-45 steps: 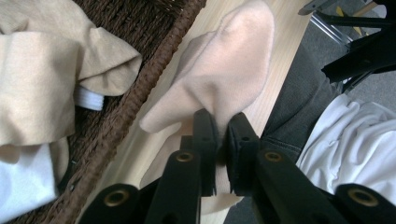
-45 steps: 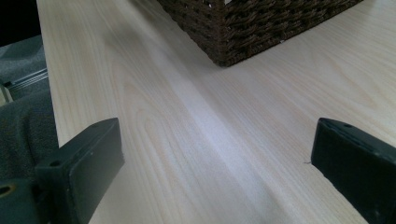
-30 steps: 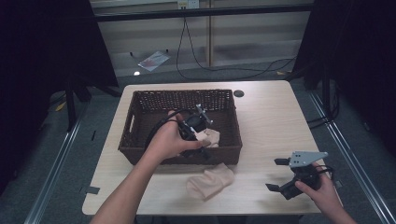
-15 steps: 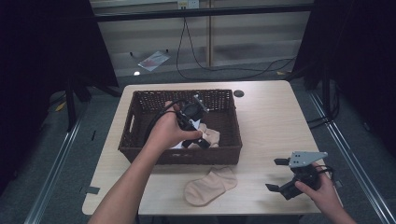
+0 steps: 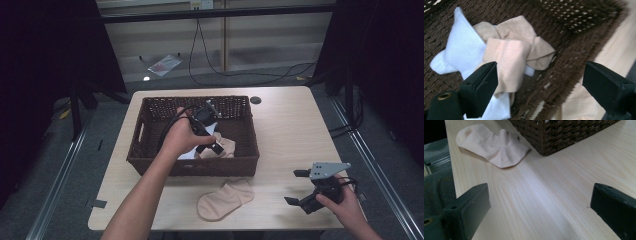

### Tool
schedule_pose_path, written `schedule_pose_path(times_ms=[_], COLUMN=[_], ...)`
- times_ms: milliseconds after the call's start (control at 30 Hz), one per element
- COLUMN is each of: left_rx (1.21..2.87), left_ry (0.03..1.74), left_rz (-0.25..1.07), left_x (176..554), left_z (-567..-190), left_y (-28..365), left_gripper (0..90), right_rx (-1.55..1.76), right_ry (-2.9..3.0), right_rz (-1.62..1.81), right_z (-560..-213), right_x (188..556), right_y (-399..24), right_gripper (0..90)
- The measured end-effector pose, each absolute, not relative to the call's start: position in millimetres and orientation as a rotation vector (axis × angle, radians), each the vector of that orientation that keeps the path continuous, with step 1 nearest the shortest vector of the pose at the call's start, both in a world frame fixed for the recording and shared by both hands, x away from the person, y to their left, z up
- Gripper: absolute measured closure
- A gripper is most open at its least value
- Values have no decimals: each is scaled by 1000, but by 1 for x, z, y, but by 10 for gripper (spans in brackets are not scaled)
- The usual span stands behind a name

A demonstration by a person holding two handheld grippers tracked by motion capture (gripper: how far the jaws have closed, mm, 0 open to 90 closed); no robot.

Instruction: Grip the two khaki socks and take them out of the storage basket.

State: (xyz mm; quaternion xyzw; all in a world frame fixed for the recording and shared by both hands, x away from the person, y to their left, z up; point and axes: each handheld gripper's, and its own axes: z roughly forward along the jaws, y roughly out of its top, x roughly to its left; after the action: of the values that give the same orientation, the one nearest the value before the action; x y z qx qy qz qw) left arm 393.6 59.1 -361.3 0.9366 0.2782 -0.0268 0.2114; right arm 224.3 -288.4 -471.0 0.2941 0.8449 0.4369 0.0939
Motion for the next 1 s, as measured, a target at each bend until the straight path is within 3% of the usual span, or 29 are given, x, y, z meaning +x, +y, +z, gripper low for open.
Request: schedule_pose_path(times_ms=[467, 1000], left_rx=[2601, 2605], left_ry=[794, 783], left_rz=[-58, -31], left_x=[413, 427], left_z=[-390, -420], left_y=[60, 65], left_gripper=[113, 167], right_rx=[875, 873], right_ry=[2503, 2508], right_rz=[1291, 1298], right_z=[-471, -471], right_x=[224, 224], right_y=[-289, -288], right_gripper=[23, 23])
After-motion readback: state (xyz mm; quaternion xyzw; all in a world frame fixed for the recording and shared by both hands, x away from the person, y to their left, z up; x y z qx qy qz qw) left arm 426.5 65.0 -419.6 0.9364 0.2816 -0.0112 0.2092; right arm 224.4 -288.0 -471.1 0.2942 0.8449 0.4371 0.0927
